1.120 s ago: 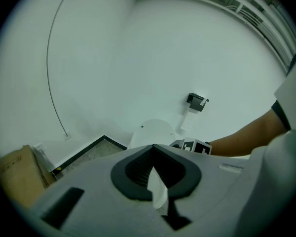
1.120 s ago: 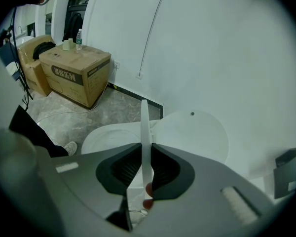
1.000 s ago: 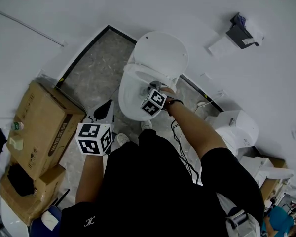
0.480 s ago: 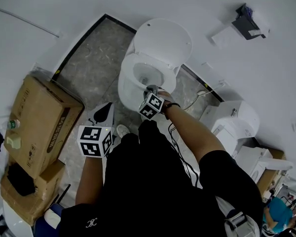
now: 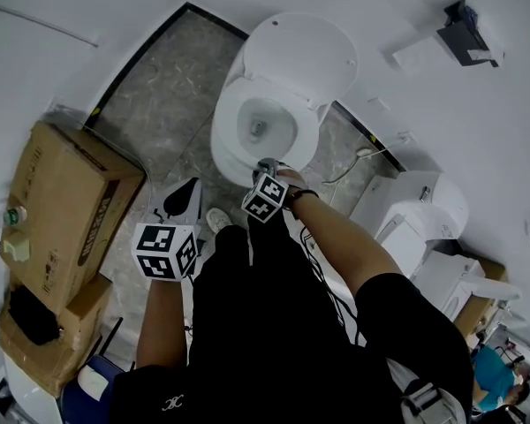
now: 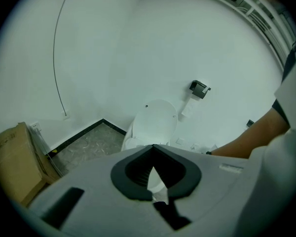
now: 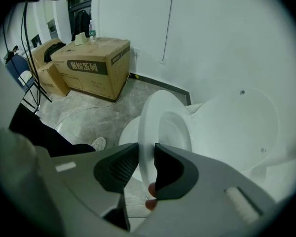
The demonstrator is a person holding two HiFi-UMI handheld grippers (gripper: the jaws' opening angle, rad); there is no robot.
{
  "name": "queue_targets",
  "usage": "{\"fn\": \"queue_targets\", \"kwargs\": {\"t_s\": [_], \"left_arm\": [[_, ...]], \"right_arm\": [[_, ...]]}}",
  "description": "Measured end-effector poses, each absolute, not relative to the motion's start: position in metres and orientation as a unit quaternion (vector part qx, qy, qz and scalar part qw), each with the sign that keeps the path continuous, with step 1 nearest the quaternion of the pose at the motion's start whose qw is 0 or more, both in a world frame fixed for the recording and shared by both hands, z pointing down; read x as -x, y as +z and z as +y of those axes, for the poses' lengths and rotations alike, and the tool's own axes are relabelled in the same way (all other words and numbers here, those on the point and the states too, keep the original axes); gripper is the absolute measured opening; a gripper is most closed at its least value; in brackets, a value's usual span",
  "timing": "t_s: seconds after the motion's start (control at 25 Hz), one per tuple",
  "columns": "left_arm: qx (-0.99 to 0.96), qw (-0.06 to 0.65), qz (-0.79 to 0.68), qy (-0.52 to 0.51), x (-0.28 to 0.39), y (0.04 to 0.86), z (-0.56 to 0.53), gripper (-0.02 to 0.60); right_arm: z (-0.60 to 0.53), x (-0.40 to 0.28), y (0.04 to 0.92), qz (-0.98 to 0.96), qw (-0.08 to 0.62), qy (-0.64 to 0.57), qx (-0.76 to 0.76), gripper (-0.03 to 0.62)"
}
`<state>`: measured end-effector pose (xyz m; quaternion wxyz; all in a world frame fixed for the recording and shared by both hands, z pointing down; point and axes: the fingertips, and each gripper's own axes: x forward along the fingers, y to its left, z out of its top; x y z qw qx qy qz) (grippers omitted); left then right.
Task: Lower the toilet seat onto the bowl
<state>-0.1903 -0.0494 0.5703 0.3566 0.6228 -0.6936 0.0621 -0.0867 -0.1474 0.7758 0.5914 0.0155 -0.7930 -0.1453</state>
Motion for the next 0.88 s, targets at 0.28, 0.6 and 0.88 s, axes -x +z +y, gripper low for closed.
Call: {"fn": "queue_targets", "kwargs": {"t_s": [0.28, 0.6, 0.88], "left_arm": [[-0.616, 0.372, -0.693, 0.047, 0.198, 0.616, -0.04, 0.009], [-0.606, 0.394, -0.69, 0.044, 0.198, 0.662, -0.038, 0.009], [-0.598, 0.417, -0.683, 0.054, 0.193, 0.696, -0.034, 0.009]], "right_arm": [[-0.12, 0.081, 0.828, -0.778, 0.613, -0.14, 0.017, 0.126], [-0.095, 0.075, 0.891, -0.767, 0.628, -0.125, 0.044, 0.128], [-0.075, 0.07, 0.945, -0.757, 0.643, -0.109, 0.023, 0.018]]}}
